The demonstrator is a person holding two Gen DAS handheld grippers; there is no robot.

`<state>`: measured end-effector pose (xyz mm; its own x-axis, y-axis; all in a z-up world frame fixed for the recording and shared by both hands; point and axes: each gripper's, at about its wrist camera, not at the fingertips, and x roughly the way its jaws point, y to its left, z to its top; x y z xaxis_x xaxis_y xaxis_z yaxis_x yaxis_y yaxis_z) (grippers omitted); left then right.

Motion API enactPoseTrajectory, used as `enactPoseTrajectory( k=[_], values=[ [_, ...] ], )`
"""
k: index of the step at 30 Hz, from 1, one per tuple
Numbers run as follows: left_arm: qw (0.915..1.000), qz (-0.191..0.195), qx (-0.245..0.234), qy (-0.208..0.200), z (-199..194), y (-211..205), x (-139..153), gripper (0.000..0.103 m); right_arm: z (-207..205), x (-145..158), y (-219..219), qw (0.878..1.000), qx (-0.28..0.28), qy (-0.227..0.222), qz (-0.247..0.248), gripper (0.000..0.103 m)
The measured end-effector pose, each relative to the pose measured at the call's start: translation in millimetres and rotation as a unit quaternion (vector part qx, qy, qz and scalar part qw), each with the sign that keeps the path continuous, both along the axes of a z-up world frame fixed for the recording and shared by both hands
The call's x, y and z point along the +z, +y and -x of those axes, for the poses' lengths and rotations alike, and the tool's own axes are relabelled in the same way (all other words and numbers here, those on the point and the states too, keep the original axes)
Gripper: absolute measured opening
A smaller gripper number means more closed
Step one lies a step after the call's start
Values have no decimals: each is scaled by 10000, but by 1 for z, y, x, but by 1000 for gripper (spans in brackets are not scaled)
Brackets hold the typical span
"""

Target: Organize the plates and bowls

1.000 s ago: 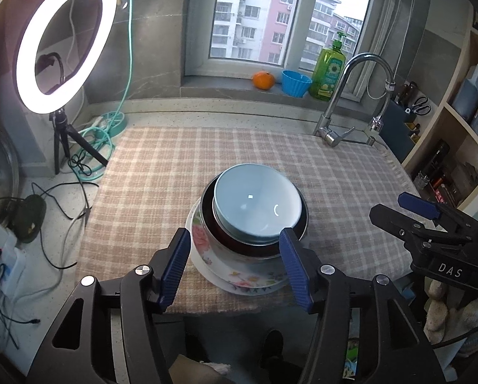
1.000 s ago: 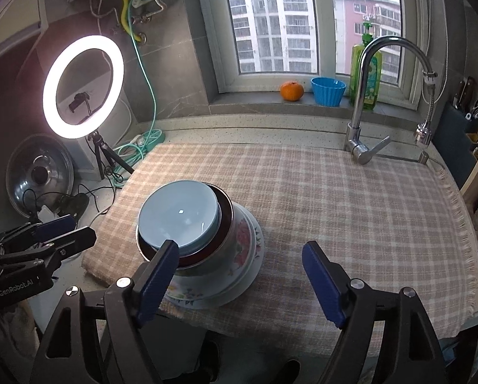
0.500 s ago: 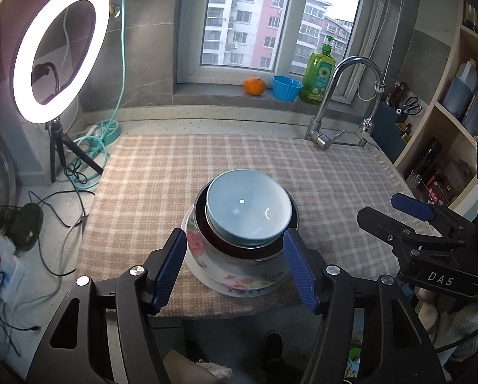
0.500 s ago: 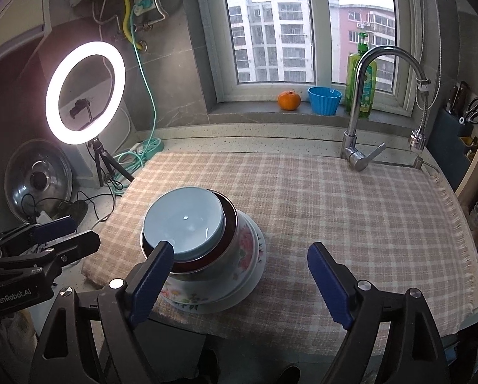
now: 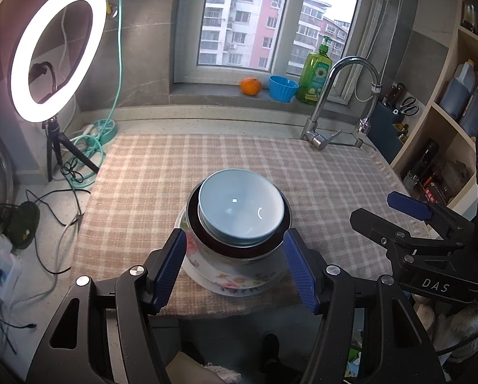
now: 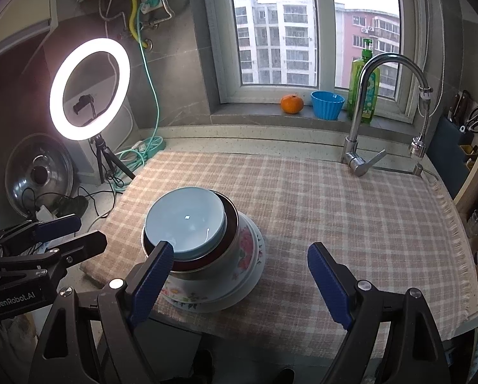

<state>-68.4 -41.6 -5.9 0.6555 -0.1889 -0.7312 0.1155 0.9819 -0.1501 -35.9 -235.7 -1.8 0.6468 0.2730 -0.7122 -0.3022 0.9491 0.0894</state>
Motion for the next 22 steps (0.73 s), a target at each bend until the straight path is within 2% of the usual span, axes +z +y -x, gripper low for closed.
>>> enactPoseTrajectory(
  k=[22],
  values=[
    [9999,50,-5,110,-5,-3,-3,63,-4,-8,-7,9997,-139,180,8,83]
  ],
)
